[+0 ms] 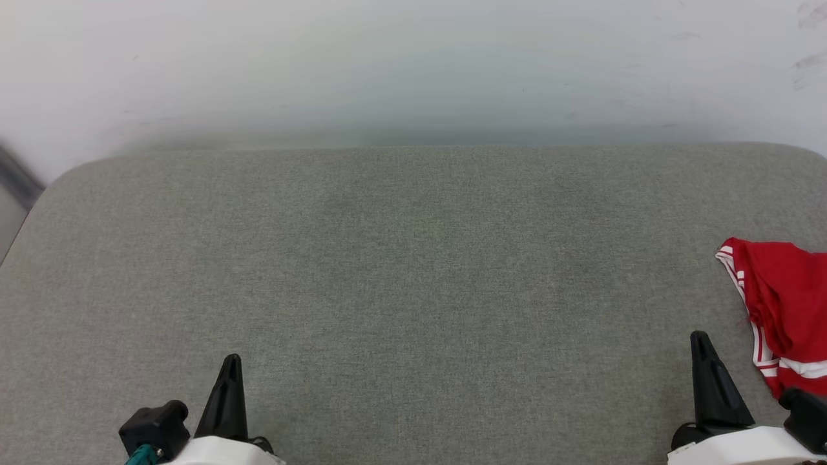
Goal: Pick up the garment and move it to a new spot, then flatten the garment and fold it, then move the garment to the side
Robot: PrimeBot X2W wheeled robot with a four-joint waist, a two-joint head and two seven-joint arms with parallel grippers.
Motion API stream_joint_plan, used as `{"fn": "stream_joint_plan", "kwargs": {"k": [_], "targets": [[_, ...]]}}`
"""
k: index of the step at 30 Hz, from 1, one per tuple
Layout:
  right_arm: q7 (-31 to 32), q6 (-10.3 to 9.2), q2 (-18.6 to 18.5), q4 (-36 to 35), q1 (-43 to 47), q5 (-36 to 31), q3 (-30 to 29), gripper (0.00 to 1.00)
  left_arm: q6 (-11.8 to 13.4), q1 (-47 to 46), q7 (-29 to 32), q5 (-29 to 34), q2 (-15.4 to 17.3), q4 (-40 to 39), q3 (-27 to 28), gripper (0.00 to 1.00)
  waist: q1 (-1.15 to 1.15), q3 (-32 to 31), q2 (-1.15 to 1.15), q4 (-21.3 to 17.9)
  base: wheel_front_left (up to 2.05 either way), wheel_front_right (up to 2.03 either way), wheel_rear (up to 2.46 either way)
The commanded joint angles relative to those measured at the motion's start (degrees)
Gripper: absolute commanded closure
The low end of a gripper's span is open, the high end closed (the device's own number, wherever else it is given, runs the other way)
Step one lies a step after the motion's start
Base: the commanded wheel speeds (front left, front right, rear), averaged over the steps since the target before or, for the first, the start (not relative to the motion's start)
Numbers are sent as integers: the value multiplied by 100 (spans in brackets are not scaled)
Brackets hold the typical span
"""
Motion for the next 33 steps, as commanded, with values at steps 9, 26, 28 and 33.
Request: {"fn": "stream_joint_plan", "kwargs": {"k": [9,26,28,33], "targets": [[205,-1,-60,41,-288,1003,10,100,-100,-281,222,-1015,14,30,96,100,0,-15,0,-13,0,0,0],[551,-1,-83,235,-486,2511,3,100,-232,-497,592,-2563,18,204,216,100,0,-46,0,-38,0,0,0],[586,-1,-84,255,-512,2666,1,100,-249,-513,631,-2726,18,222,229,100,0,-49,0,-41,0,0,0],[678,-1,-86,303,-560,3049,-5,100,-282,-572,725,-3122,18,268,263,100,0,-58,0,-49,0,0,0]]}}
